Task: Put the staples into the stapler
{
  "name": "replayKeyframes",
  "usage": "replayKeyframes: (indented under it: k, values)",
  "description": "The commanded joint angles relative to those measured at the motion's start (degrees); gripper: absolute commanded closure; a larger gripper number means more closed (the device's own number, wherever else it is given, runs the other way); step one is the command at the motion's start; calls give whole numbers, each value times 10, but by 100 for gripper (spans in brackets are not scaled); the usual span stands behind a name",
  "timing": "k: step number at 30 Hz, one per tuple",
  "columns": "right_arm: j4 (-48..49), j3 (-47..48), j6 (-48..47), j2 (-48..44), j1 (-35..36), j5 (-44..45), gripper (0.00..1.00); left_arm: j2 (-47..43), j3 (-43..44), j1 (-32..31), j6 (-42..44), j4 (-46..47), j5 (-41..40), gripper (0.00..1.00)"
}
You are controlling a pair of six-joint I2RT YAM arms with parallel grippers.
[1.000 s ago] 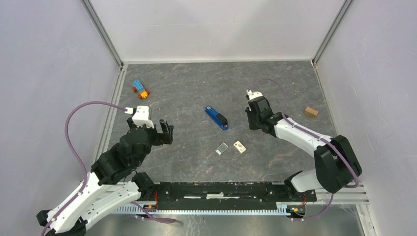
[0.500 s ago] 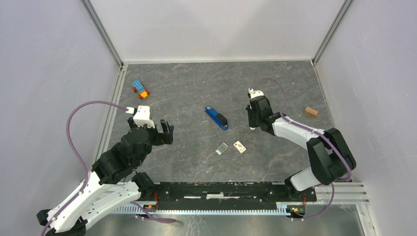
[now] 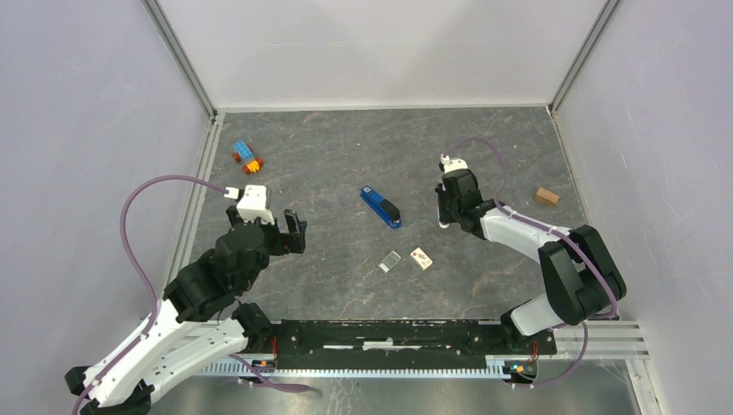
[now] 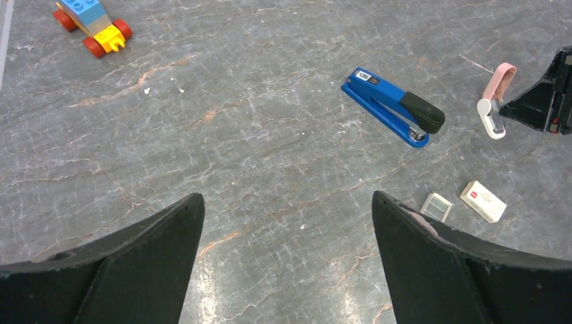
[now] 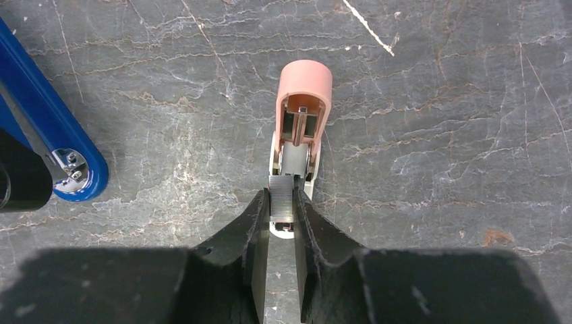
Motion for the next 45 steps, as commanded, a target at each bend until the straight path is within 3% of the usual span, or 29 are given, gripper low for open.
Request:
replayKeyframes:
  k: [1, 45]
  values:
    - [29, -6, 0, 6, -4, -3, 77, 1, 0, 1, 10, 10, -6, 0]
    - [47, -31, 18, 24, -7, 7, 77, 10, 1, 1, 11, 11, -7, 0]
